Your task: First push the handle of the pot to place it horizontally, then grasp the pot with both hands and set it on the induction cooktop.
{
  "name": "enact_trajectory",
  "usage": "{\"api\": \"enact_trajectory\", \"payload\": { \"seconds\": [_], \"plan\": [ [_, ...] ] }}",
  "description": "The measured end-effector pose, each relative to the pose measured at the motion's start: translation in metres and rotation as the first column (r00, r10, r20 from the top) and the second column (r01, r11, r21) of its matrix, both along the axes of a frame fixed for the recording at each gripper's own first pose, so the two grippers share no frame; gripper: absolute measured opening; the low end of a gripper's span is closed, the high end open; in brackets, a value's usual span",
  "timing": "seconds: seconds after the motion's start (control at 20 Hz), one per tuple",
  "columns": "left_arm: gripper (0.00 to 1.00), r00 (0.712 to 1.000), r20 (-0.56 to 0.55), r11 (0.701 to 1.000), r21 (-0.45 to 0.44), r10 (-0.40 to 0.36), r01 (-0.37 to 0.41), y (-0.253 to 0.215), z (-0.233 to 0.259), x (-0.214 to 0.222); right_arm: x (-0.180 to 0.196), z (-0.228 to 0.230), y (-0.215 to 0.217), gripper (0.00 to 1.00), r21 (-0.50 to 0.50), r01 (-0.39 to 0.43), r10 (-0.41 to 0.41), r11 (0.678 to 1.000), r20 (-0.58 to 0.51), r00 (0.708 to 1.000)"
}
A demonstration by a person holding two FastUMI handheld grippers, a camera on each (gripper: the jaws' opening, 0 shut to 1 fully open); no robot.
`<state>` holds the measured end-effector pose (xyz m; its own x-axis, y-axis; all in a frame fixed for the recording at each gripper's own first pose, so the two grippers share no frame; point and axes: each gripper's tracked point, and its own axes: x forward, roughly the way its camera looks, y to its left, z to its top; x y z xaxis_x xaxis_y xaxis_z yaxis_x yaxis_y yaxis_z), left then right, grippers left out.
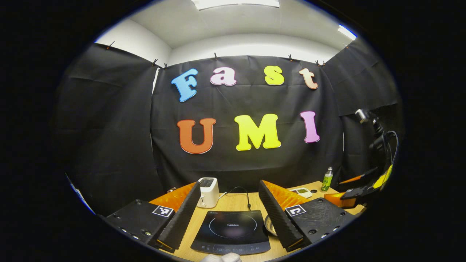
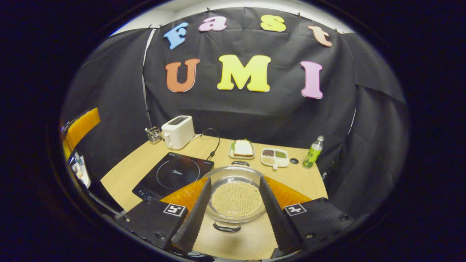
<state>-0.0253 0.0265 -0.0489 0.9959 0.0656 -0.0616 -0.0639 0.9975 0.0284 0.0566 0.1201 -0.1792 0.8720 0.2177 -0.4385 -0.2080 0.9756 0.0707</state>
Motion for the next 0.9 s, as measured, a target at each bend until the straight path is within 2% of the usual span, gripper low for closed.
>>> {"api": "enact_trajectory", "payload": {
  "seconds": [0.05, 0.1, 0.2, 0.25, 0.35, 0.4, 0.55, 0.6, 0.65, 0.7, 0.75, 0.8, 0.9],
  "plan": [
    [0.95, 1.000, -0.010, 1.000, 0.007, 0.001, -0.001, 0.001, -0.004, -0.001, 0.000, -0.014, 0.004, 0.81, 0.003, -0.003, 0.003, 1.000, -0.039, 0.999],
    [0.95, 1.000, -0.018, 1.000, 0.011, 0.005, -0.005, 0.003, -0.007, -0.002, -0.002, -0.026, 0.008, 0.67, 0.009, -0.004, 0.005, 1.000, -0.078, 0.997],
    [0.95, 0.999, -0.031, 1.000, 0.012, 0.010, -0.010, 0.005, -0.014, -0.005, -0.002, -0.052, 0.019, 0.54, 0.040, -0.014, 0.020, 0.999, -0.154, 0.988],
    [0.95, 0.999, -0.036, 1.000, 0.013, 0.015, -0.015, 0.007, -0.018, -0.006, -0.002, -0.064, 0.023, 0.51, 0.043, -0.010, 0.017, 0.999, -0.185, 0.983],
    [0.95, 0.999, -0.044, 1.000, 0.019, 0.024, -0.023, 0.009, -0.023, -0.009, -0.007, -0.088, 0.027, 0.34, 0.047, -0.012, 0.023, 0.999, -0.247, 0.969],
    [0.95, 0.998, -0.050, 0.999, 0.023, 0.026, -0.025, 0.010, -0.026, -0.011, -0.007, -0.100, 0.028, 0.22, 0.038, -0.010, 0.020, 0.999, -0.280, 0.960],
    [0.95, 0.998, -0.058, 0.999, 0.022, 0.029, -0.028, 0.012, -0.030, -0.011, -0.011, -0.133, 0.034, 0.16, 0.045, -0.008, 0.023, 0.999, -0.364, 0.931],
    [0.96, 0.998, -0.058, 0.999, 0.020, 0.032, -0.031, 0.014, -0.030, -0.012, -0.013, -0.141, 0.037, 0.11, 0.052, -0.009, 0.028, 0.999, -0.386, 0.922],
    [0.96, 0.998, -0.060, 0.999, 0.018, 0.035, -0.034, 0.015, -0.030, -0.012, -0.015, -0.149, 0.040, 0.12, 0.056, -0.011, 0.033, 0.998, -0.405, 0.914],
    [0.96, 0.997, -0.063, 0.999, 0.016, 0.040, -0.039, 0.017, -0.031, -0.013, -0.017, -0.157, 0.041, 0.02, 0.055, -0.013, 0.036, 0.998, -0.426, 0.904],
    [0.96, 0.997, -0.064, 0.999, 0.013, 0.042, -0.041, 0.018, -0.031, -0.014, -0.018, -0.164, 0.044, 0.06, 0.061, -0.020, 0.045, 0.998, -0.443, 0.895],
    [0.96, 0.997, -0.067, 0.999, 0.013, 0.046, -0.045, 0.019, -0.033, -0.013, -0.020, -0.171, 0.048, 0.02, 0.065, -0.033, 0.059, 0.997, -0.459, 0.887],
    [0.96, 0.996, -0.077, 0.999, 0.014, 0.050, -0.049, 0.020, -0.036, -0.014, -0.020, -0.186, 0.059, 0.04, 0.062, -0.054, 0.077, 0.997, -0.484, 0.872]
  ]
}}
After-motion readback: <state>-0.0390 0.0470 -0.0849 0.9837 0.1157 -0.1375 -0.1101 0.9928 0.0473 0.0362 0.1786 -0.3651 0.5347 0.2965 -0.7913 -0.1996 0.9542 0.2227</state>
